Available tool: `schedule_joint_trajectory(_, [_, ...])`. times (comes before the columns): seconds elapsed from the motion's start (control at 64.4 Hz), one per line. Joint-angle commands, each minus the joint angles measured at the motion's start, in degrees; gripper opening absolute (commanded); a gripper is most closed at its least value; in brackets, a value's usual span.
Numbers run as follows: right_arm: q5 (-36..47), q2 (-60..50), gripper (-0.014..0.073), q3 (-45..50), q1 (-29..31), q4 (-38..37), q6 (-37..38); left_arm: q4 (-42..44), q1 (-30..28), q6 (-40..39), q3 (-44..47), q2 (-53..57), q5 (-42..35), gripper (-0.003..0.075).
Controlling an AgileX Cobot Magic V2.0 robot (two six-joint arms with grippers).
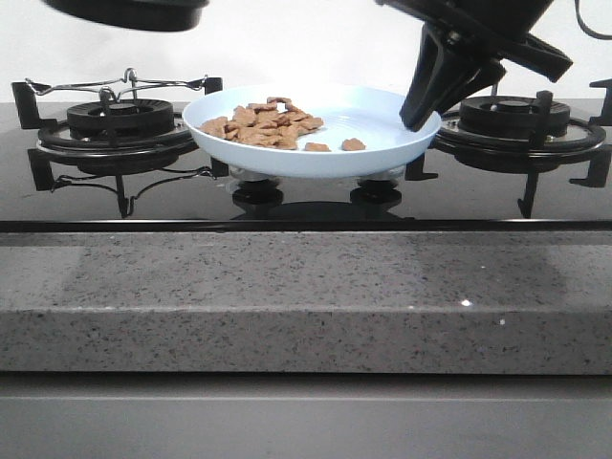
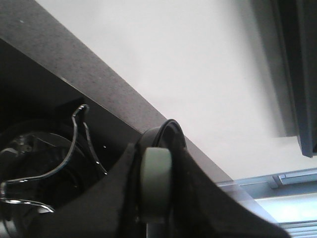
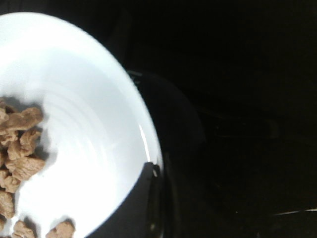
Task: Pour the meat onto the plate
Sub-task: 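Return the empty pan to its burner with the left gripper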
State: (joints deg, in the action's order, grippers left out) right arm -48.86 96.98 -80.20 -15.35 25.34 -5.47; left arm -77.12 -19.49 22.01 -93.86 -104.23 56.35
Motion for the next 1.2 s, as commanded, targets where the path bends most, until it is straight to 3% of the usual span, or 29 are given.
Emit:
schedule_joint_trajectory(0.0, [1.44,-2.18,-0.0059,-1.46,-0.10,0.54,-0.60,-5.81,-1.17,-0.22,-1.59,1.90,0.75,-0.0020])
schedule_joint_trajectory(0.854, [1.44,-2.18,-0.0059,-1.46,-0.10,0.54,-0.60,-3.48,-1.18,-0.60,-1.59,-3.53,0.68,-0.0013])
schedule_joint_trajectory(0.963, [1.44,-2.18,-0.0059,-1.46,-0.10,0.54,-0.60,-2.20,-1.18,-0.60,-1.59,-3.53,0.68,0.0076])
schedule_joint_trajectory(1.18, [1.44,-2.18,-0.0059,-1.46,-0.10,0.54,-0.60,-1.34,-1.18,-0.60,-1.59,-3.53,2.06,0.0365])
